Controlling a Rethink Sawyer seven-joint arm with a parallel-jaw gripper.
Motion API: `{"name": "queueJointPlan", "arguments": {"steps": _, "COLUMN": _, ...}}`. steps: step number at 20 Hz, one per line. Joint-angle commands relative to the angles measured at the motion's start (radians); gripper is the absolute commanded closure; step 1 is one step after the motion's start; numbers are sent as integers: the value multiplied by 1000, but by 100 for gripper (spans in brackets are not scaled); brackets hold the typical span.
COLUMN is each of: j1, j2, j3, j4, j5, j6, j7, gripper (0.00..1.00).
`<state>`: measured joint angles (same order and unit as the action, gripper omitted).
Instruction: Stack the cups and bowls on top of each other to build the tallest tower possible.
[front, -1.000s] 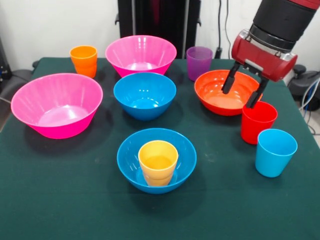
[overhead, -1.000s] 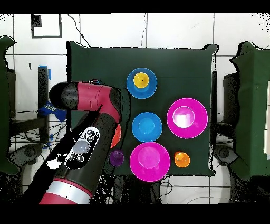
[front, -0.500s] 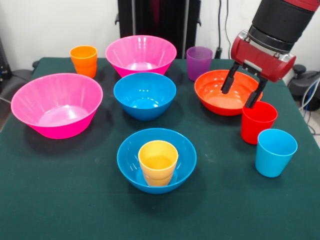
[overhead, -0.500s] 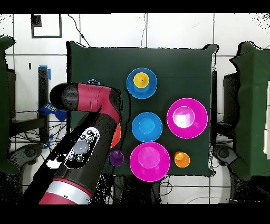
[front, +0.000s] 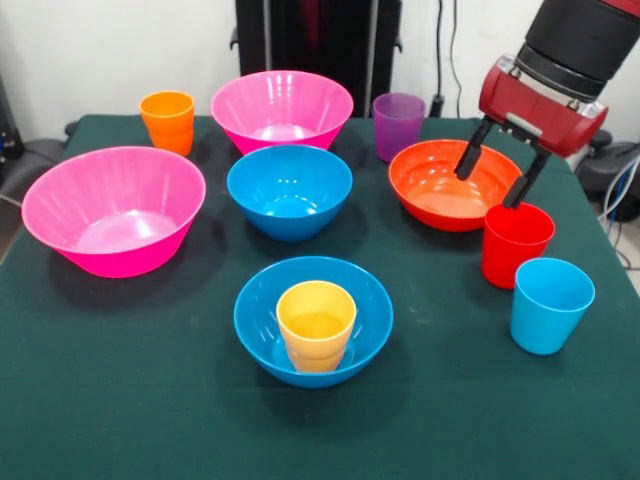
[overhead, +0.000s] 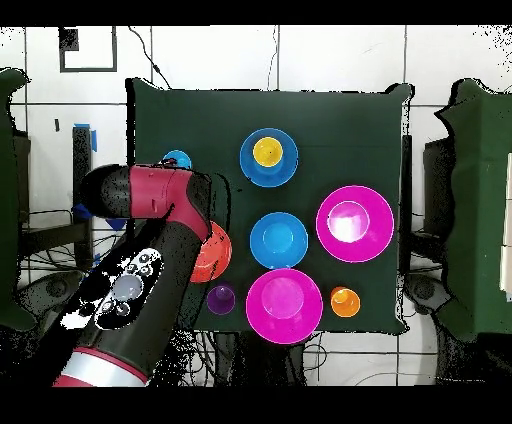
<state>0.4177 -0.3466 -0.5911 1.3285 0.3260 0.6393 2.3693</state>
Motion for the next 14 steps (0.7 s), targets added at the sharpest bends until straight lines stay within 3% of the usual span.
{"name": "queueJointPlan", "arguments": {"steps": 1, "j1": 31, "j2": 96, "j3": 22, "j4": 30, "j5": -12, "j6": 27, "j7": 235, "gripper": 0}}
{"name": "queueJointPlan", "arguments": {"steps": 8, "j1": 18, "j2": 84, "j3": 25, "j4": 50, "j5": -7, "j6": 10, "j7": 195, "gripper": 0}}
{"name": "queueJointPlan", "arguments": {"steps": 14, "j1": 29, "j2": 73, "j3": -28, "j4": 56, "j5": -37, "j6": 27, "j7": 177, "gripper": 0}}
